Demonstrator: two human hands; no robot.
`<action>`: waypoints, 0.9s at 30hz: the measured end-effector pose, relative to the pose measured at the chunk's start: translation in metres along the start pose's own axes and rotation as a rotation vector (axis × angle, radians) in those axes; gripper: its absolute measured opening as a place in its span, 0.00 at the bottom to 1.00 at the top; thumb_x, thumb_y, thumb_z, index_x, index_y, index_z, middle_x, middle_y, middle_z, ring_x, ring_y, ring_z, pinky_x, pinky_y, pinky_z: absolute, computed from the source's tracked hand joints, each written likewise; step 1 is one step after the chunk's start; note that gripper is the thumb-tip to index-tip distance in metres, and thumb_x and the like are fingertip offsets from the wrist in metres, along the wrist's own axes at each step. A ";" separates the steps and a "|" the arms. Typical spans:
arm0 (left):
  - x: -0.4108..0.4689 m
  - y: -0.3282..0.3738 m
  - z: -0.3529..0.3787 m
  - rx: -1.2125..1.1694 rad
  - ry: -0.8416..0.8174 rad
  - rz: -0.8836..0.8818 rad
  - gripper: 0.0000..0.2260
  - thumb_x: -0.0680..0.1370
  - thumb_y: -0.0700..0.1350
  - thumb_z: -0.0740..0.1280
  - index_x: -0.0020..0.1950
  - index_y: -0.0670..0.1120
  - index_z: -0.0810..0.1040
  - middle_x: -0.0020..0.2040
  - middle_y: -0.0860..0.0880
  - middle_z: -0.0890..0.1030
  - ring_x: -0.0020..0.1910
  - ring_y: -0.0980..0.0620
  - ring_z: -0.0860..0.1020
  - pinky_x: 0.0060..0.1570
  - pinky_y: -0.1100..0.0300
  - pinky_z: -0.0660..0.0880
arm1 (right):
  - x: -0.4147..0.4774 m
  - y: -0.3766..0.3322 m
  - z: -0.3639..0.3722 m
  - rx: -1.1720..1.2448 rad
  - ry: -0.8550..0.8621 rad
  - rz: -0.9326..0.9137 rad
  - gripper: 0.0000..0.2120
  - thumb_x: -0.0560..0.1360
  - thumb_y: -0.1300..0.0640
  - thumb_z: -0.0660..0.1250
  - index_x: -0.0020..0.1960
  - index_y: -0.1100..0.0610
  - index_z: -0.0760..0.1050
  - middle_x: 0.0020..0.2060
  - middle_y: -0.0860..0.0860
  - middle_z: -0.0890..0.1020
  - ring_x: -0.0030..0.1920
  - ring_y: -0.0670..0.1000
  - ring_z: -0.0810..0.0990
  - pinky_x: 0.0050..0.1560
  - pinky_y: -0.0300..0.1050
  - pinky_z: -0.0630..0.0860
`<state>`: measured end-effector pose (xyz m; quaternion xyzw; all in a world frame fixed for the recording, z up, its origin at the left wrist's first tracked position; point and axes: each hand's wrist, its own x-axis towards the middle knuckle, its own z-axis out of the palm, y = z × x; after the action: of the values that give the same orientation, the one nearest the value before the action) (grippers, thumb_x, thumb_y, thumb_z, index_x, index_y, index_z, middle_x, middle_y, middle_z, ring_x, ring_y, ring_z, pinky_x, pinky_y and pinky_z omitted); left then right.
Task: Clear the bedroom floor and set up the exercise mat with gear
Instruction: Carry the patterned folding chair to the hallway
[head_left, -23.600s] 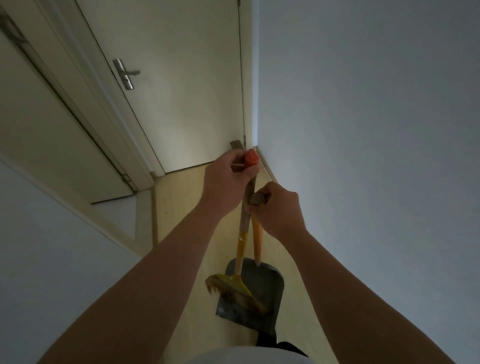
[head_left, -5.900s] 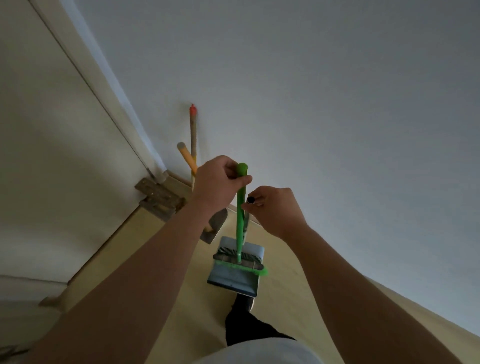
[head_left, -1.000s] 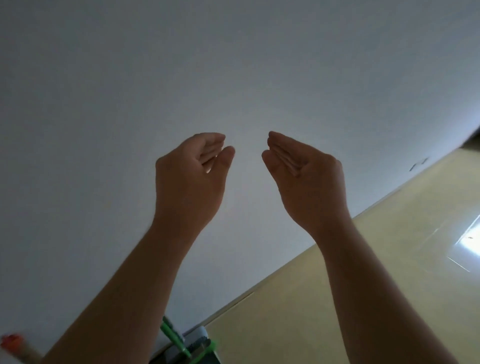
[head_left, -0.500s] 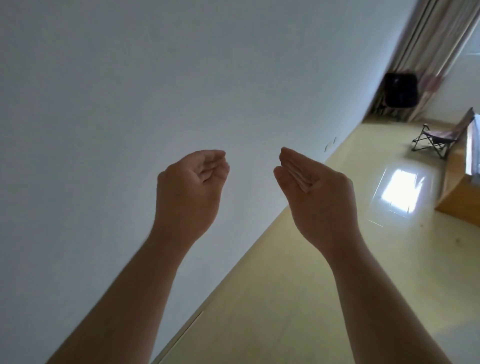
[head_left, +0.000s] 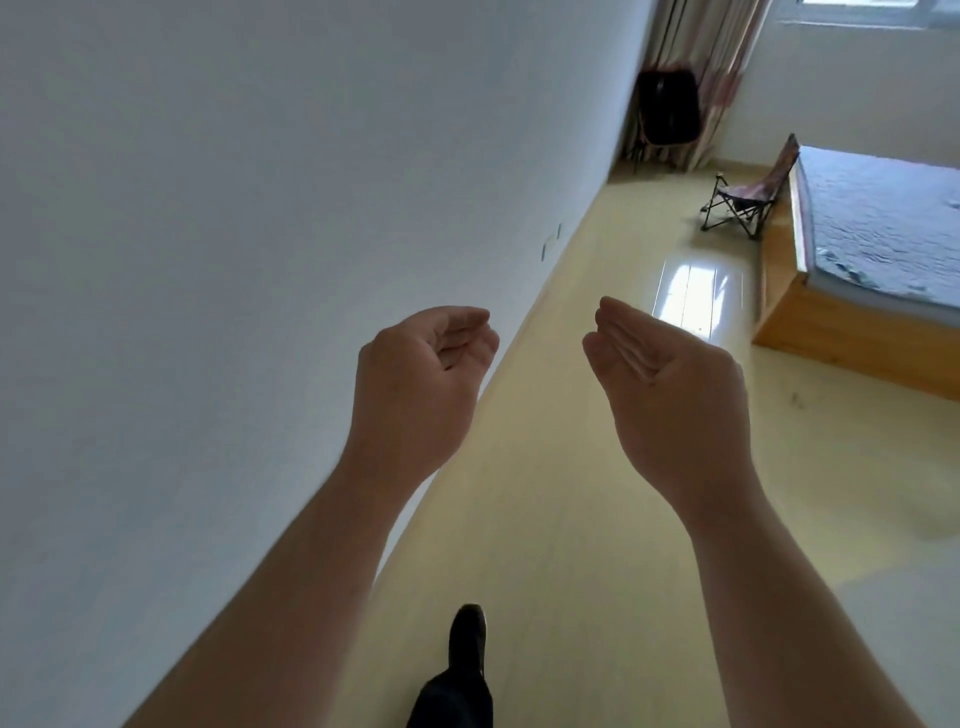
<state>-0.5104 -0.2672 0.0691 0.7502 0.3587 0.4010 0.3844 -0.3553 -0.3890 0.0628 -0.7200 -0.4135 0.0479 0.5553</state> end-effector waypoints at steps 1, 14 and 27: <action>0.020 -0.007 0.010 -0.011 -0.011 -0.002 0.10 0.79 0.47 0.73 0.59 0.49 0.85 0.49 0.61 0.86 0.49 0.67 0.83 0.57 0.66 0.79 | 0.019 0.009 0.005 -0.008 0.013 0.004 0.19 0.78 0.53 0.72 0.68 0.51 0.79 0.60 0.43 0.83 0.59 0.33 0.79 0.60 0.24 0.71; 0.309 -0.052 0.141 -0.049 -0.240 0.048 0.10 0.79 0.48 0.73 0.59 0.50 0.85 0.48 0.62 0.85 0.48 0.69 0.82 0.54 0.73 0.77 | 0.281 0.108 0.053 -0.124 0.188 0.072 0.18 0.78 0.51 0.72 0.68 0.50 0.80 0.58 0.42 0.84 0.58 0.32 0.80 0.60 0.25 0.72; 0.571 -0.082 0.368 0.021 -0.355 0.076 0.10 0.79 0.47 0.73 0.60 0.49 0.85 0.49 0.61 0.85 0.49 0.69 0.82 0.53 0.75 0.75 | 0.555 0.290 0.037 -0.134 0.179 0.191 0.20 0.79 0.52 0.71 0.70 0.50 0.78 0.62 0.44 0.83 0.61 0.38 0.80 0.64 0.30 0.72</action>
<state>0.0346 0.1463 0.0437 0.8260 0.2608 0.2729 0.4186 0.1454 -0.0127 0.0219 -0.7928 -0.2942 0.0085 0.5337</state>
